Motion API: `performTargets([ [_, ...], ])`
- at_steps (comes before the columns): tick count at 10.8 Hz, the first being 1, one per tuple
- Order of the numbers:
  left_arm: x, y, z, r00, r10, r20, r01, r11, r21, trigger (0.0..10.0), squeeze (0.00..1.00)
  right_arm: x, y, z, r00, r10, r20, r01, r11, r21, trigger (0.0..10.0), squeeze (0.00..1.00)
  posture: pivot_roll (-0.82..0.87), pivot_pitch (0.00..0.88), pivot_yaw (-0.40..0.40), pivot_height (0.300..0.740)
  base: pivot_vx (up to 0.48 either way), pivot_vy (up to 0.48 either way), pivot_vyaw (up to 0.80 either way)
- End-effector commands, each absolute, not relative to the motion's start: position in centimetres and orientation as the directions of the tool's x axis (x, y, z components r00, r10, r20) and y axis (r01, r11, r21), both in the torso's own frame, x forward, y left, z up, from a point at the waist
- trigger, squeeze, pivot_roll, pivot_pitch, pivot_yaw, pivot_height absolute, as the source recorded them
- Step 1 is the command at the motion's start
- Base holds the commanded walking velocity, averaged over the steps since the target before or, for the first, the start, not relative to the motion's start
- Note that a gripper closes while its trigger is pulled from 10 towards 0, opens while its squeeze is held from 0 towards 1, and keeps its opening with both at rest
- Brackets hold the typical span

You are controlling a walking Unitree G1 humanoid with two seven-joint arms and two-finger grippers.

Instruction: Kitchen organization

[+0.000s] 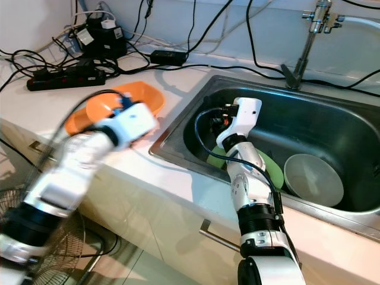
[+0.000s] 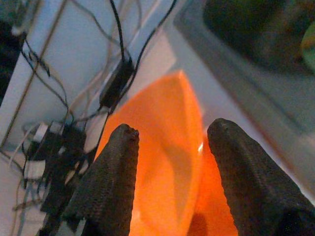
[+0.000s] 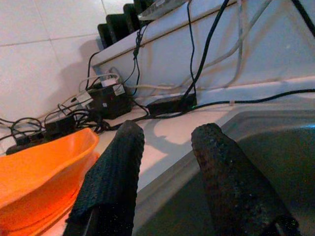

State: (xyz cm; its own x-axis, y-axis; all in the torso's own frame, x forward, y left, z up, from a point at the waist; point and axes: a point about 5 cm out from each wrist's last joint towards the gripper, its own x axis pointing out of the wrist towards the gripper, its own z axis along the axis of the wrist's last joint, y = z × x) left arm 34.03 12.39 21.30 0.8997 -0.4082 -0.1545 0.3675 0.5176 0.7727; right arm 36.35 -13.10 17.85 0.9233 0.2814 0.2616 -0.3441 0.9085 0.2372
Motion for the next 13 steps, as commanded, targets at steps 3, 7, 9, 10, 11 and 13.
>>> performTargets([
  [3, 34.2, 14.4, 21.4, 0.886, -0.400, -0.237, 0.422, 0.481, 0.768, 10.0, 0.00, 36.3, -12.8, 18.1, 0.921, 0.291, 0.260, -0.352, 0.906, 0.233, 10.0, 0.00, 0.16, 0.000, 0.073, 0.740, 0.000, 0.000, 0.00],
  [7, 34.4, 15.2, 21.6, 0.880, -0.387, -0.277, 0.442, 0.451, 0.775, 10.0, 0.00, 36.2, -12.5, 18.4, 0.917, 0.296, 0.269, -0.361, 0.902, 0.235, 10.0, 0.00, 0.16, 0.000, 0.076, 0.740, 0.000, 0.000, 0.00],
  [9, 34.6, 15.4, 21.6, 0.883, -0.378, -0.279, 0.439, 0.449, 0.778, 10.0, 0.00, 36.3, -12.5, 18.3, 0.918, 0.297, 0.264, -0.360, 0.902, 0.238, 10.0, 0.00, 0.16, 0.000, 0.075, 0.740, 0.000, 0.000, 0.00],
  [10, 34.8, 15.9, 20.9, 0.892, -0.333, -0.305, 0.427, 0.401, 0.811, 10.0, 0.00, 36.3, -12.4, 18.3, 0.916, 0.299, 0.265, -0.363, 0.901, 0.238, 10.0, 0.00, 0.16, 0.000, 0.075, 0.740, 0.000, 0.000, 0.00],
  [11, 35.1, 16.0, 20.7, 0.904, -0.296, -0.308, 0.405, 0.367, 0.837, 10.0, 0.00, 36.3, -12.4, 18.3, 0.917, 0.299, 0.265, -0.362, 0.901, 0.237, 10.0, 0.00, 0.16, 0.000, 0.075, 0.740, 0.000, 0.000, 0.00],
  [13, 35.7, 15.7, 20.4, 0.921, -0.264, -0.286, 0.370, 0.367, 0.853, 9.6, 0.00, 36.4, -12.4, 18.4, 0.918, 0.299, 0.262, -0.361, 0.902, 0.237, 10.0, 0.00, 0.15, 0.000, 0.073, 0.740, 0.000, 0.000, 0.00],
])
